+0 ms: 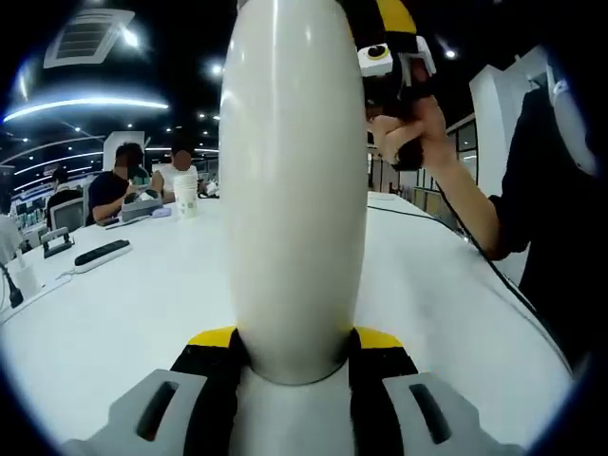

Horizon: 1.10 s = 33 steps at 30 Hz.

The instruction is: Grasp the water cup twist off the cup lid place the cup lid on the table

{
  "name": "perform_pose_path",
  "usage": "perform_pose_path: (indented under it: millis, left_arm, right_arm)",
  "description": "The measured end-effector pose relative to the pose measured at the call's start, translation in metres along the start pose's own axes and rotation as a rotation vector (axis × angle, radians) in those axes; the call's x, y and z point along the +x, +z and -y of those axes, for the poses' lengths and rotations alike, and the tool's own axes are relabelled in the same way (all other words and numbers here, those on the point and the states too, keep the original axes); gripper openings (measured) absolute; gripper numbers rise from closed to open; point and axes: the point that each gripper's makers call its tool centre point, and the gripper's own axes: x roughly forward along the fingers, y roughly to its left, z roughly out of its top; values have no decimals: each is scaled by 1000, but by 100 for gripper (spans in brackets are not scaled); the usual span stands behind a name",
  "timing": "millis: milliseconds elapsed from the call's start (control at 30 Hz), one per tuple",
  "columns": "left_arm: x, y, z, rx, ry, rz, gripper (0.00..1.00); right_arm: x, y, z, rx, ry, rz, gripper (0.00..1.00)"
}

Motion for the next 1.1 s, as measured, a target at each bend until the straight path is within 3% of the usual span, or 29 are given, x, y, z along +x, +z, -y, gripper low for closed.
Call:
perform_pose_path:
  millis: [100, 167, 233, 367, 500, 667, 833, 867, 933, 1000, 1100]
  left_arm:
    - [0, 0, 0, 0, 1, 0, 46]
    - [0, 0, 1, 0, 1, 0, 46]
    - [1, 0, 1, 0, 1, 0, 46]
    - [1, 0, 2, 0, 2, 0, 46]
    - [0, 0, 2, 0, 2, -1, 46]
    - [0, 0, 2, 0, 2, -1, 46]
    - [0, 0, 2, 0, 2, -1, 46]
    - [0, 0, 2, -1, 2, -1, 46]
    - [0, 0, 2, 0, 1, -1, 46]
    - [0, 0, 2, -2, 1, -1, 46]
    - [0, 0, 1, -2, 1, -1, 46]
  right_arm:
    - [10, 1, 5, -156, -119, -3, 58]
    - [17, 4, 3, -242, -142, 5, 55]
    - [24, -2, 2, -211, -138, -41, 55]
    - [27, -5, 6, -226, -142, -62, 49]
    - [25, -10, 8, -162, -114, -76, 49]
    - [25, -11, 1, -156, 38, -71, 49]
    - [21, -11, -4, -95, 289, -65, 49]
    - [20, -15, -6, -84, 350, -90, 49]
    - [20, -13, -10, -97, 468, -78, 49]
    - [20, -15, -10, -38, 540, -102, 49]
    - [22, -15, -14, -48, 615, -108, 49]
